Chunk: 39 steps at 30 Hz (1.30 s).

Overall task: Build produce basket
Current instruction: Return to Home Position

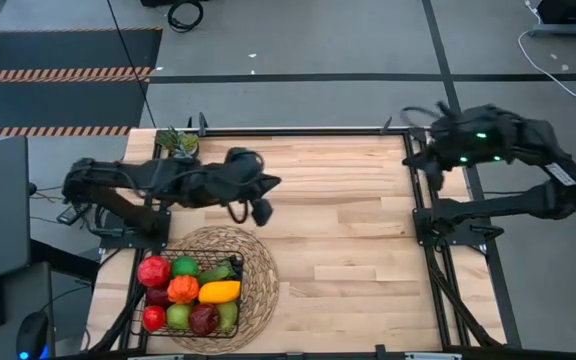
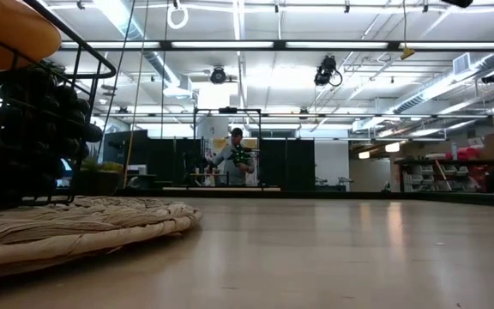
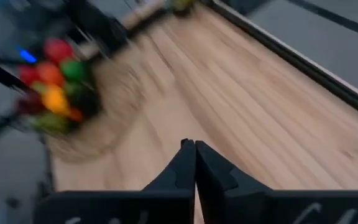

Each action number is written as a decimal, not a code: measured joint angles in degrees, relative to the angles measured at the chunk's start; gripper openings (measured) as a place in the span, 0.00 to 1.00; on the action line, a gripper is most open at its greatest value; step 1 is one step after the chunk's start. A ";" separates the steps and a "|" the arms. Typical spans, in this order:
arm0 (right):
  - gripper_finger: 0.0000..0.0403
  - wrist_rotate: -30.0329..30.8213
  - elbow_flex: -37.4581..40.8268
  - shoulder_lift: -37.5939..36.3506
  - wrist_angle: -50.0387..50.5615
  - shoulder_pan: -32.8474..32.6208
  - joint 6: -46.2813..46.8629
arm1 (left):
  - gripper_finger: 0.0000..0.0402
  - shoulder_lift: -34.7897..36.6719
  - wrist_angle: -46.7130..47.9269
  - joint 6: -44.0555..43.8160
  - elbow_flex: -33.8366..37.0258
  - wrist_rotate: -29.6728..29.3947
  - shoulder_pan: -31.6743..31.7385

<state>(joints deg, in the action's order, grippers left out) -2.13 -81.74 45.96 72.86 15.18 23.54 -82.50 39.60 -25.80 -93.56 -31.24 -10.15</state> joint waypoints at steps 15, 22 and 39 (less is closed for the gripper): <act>0.03 -0.81 31.22 -21.15 -25.15 0.00 13.30 | 0.00 40.86 -28.01 -2.07 42.15 2.53 -2.24; 0.01 7.70 42.31 -31.32 -35.00 0.02 17.11 | 0.00 54.11 -34.51 -5.87 56.10 4.20 -2.18; 0.02 -0.75 61.10 -34.32 -41.22 0.00 20.02 | 0.00 71.40 -73.15 -17.77 92.78 20.27 1.75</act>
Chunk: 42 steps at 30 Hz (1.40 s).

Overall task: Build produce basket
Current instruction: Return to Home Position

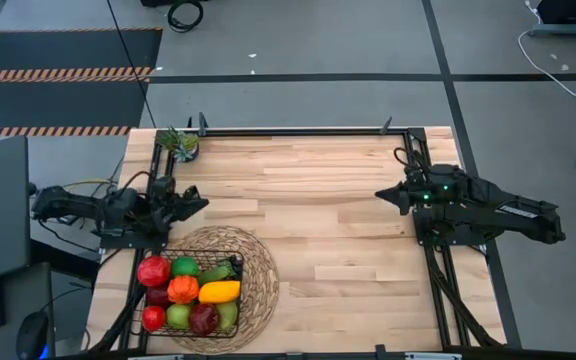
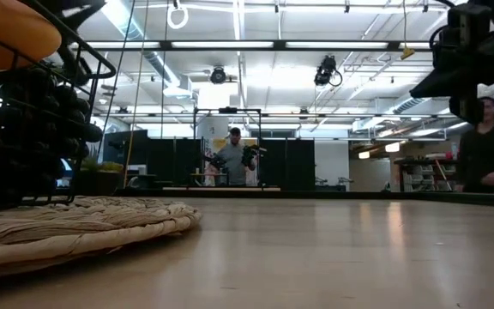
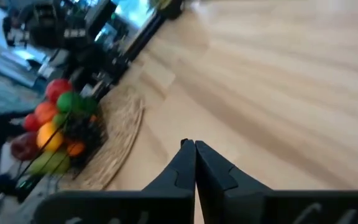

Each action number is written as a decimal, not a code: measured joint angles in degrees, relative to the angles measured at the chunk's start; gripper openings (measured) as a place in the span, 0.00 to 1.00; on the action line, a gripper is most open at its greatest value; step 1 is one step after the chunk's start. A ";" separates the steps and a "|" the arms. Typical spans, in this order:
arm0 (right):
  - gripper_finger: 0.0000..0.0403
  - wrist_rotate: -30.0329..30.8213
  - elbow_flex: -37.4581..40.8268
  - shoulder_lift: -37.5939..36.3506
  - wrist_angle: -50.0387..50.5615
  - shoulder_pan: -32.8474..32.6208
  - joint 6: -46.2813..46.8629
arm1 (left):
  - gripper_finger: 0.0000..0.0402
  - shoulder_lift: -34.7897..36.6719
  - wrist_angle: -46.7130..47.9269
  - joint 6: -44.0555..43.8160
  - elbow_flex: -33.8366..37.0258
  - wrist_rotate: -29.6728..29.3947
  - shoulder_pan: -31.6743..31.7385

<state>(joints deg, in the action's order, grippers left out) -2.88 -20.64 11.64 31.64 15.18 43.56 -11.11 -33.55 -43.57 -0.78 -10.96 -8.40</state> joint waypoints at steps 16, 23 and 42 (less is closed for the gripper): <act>0.01 -5.85 19.59 -3.17 -40.54 0.00 1.59 | 0.00 0.39 13.91 16.91 0.22 7.49 11.20; 0.02 -2.47 20.26 -2.63 -33.57 0.30 -4.98 | 0.00 0.23 18.17 21.61 0.22 12.50 14.81; 0.03 -8.80 20.26 -1.79 -38.82 0.28 -19.83 | 0.02 0.28 19.85 39.96 0.24 12.07 17.35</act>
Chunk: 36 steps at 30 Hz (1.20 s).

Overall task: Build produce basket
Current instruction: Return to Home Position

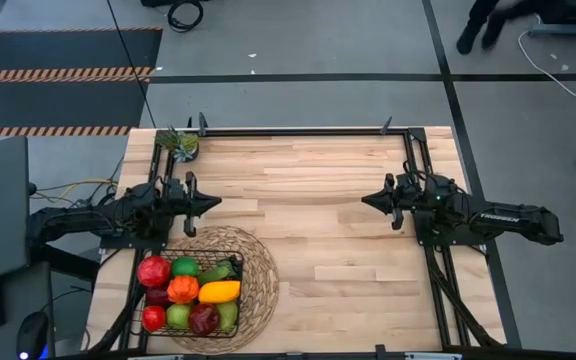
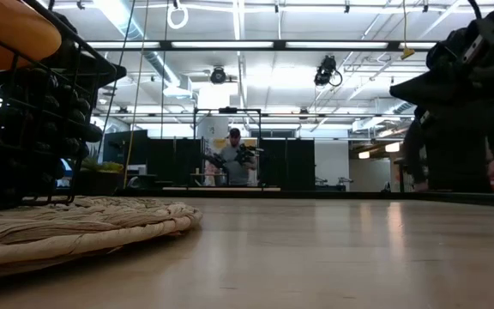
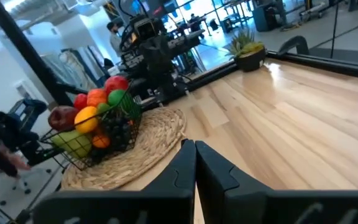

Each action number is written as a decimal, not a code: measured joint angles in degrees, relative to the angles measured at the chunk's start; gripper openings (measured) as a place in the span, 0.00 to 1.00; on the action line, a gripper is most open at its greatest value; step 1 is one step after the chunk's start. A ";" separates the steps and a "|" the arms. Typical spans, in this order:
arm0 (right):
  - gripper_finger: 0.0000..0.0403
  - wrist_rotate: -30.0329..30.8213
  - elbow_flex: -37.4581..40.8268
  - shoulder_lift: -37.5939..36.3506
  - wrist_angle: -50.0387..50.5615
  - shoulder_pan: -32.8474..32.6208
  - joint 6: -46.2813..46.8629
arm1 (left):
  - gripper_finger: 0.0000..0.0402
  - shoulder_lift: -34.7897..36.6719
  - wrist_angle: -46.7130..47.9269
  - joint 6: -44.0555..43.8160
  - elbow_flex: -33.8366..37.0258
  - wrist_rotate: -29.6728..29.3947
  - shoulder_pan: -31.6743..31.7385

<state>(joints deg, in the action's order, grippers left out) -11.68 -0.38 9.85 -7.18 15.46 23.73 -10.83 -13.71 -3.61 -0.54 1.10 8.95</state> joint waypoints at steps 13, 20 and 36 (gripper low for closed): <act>0.03 -1.97 -0.02 0.00 3.35 -0.07 -10.08 | 0.03 -0.02 0.38 7.29 0.00 0.01 -0.22; 0.03 -1.49 -0.02 0.26 4.24 -0.07 -13.17 | 0.04 -0.02 0.35 7.28 0.02 0.02 -0.22; 0.03 -1.49 -0.02 0.26 4.09 -0.07 -3.30 | 0.05 -0.02 0.34 7.27 0.02 0.02 -0.22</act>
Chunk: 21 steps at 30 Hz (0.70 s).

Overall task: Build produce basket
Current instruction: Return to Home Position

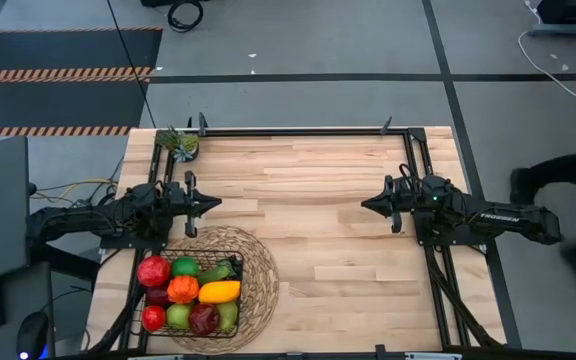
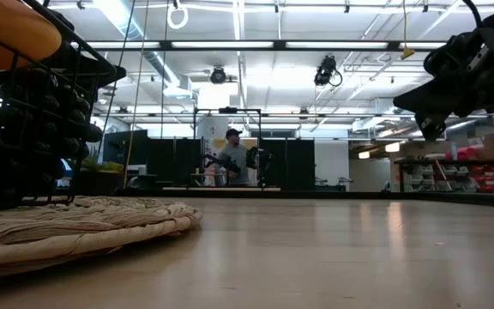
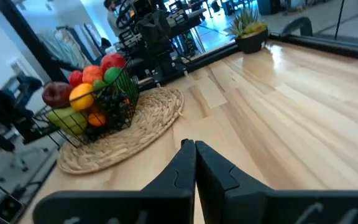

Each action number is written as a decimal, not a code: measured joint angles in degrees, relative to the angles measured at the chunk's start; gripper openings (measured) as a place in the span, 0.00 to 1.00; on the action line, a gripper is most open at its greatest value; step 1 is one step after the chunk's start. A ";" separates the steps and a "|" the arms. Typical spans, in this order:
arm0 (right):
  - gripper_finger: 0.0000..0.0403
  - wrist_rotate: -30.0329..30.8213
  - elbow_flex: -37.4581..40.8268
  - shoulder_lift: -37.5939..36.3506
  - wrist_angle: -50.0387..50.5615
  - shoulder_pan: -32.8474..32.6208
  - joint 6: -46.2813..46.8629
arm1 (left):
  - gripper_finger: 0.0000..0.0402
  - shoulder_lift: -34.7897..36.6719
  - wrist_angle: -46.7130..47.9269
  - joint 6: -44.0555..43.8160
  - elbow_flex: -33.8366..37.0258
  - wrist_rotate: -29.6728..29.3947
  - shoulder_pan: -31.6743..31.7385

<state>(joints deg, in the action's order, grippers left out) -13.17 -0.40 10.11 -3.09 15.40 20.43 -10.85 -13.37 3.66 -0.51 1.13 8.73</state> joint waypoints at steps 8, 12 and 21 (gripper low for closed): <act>0.03 0.00 0.00 0.02 -0.26 0.00 2.42 | 0.06 0.00 0.00 0.00 0.00 0.00 0.00; 0.03 0.00 0.00 0.02 -0.26 0.00 2.48 | 0.08 0.00 0.00 0.00 0.00 0.00 0.00; 0.03 0.00 0.00 0.02 -0.24 0.00 2.50 | 0.06 0.00 0.00 0.00 0.00 0.00 0.00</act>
<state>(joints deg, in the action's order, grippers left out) -13.17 -0.40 10.13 -3.33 15.40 22.94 -10.85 -13.37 3.66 -0.51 1.13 8.73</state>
